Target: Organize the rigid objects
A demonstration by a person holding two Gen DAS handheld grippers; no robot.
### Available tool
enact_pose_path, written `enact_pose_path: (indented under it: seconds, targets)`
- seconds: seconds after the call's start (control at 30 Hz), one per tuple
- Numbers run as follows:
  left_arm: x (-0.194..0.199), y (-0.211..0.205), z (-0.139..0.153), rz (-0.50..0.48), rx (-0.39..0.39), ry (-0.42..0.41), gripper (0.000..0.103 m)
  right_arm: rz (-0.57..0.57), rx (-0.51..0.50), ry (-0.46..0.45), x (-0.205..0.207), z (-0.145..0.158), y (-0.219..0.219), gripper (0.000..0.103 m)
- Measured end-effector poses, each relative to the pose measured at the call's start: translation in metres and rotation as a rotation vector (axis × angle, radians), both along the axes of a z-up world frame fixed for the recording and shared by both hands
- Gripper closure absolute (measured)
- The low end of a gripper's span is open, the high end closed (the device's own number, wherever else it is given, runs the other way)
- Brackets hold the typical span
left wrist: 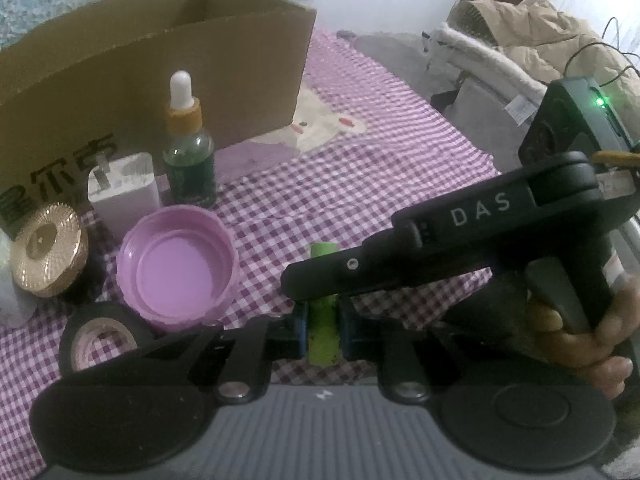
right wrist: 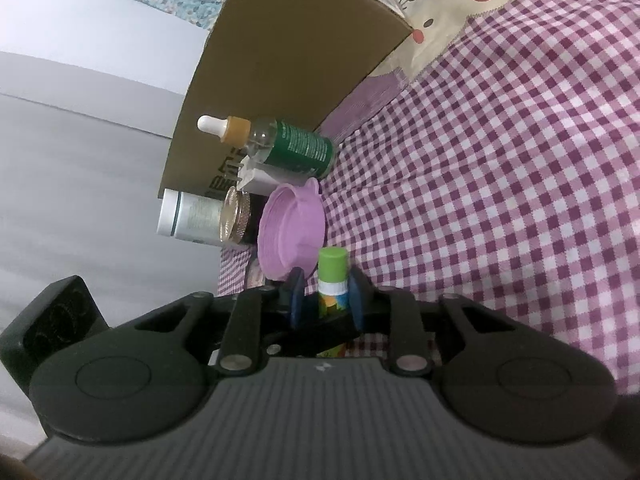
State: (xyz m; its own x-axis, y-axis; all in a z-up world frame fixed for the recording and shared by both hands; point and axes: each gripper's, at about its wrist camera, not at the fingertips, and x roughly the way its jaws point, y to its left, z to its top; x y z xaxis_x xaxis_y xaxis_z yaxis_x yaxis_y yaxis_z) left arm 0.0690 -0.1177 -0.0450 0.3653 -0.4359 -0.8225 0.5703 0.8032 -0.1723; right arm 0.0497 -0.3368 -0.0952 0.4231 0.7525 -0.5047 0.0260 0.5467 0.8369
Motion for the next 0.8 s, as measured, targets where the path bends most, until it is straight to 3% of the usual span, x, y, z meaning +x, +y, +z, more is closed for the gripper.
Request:
enact_pose_path:
  seconds: [0.3, 0.53, 0.67, 0.8]
  targets:
    - [-0.016, 0.014, 0.061, 0.006, -0.068, -0.180, 0.087, 0.009, -0.078, -0.193, -0.014, 0.073, 0.006, 0.084]
    - [0.006, 0.052, 0.121, 0.080, -0.073, -0.344, 0.087, 0.138, -0.136, -0.395, 0.031, 0.149, 0.046, 0.084]
    - [0.041, 0.080, 0.141, 0.147, -0.067, -0.351, 0.087, 0.215, -0.138, -0.434, 0.079, 0.171, 0.076, 0.084]
    - [0.091, 0.103, 0.142, 0.221, -0.075, -0.261, 0.087, 0.281, -0.130, -0.373, 0.140, 0.172, 0.103, 0.084]
